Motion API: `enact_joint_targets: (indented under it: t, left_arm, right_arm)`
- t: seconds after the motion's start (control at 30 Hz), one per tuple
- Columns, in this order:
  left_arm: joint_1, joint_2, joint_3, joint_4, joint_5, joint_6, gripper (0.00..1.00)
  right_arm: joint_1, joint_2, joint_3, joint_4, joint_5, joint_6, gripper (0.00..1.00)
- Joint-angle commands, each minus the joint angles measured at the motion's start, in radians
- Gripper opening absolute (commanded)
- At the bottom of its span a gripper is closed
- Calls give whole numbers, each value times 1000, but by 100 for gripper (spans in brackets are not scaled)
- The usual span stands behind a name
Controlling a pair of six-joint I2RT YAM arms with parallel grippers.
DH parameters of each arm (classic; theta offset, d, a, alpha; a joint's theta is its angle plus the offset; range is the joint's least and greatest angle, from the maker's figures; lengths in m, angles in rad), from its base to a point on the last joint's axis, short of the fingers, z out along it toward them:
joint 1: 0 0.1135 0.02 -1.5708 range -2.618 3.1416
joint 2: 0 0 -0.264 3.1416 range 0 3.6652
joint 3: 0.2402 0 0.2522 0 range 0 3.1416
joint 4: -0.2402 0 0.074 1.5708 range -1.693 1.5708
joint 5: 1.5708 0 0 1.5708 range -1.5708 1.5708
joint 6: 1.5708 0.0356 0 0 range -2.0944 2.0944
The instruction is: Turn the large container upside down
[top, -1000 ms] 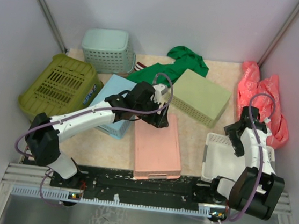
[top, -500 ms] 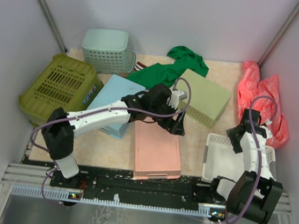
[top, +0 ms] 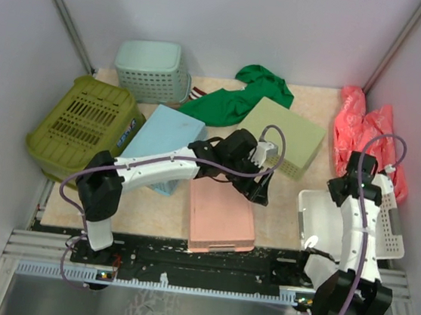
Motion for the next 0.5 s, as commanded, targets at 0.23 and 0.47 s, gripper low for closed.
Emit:
enact_joint_targets:
  t: [0.23,0.47]
  left_arm:
    - [-12,43,43,103,46,-19,80]
    - [-17,52,-5,145,-24,-10,79]
  right_arm:
    - [2,-146,232,-88,-78,-114,0]
    - [2,-112,340,-15,-281,-200,0]
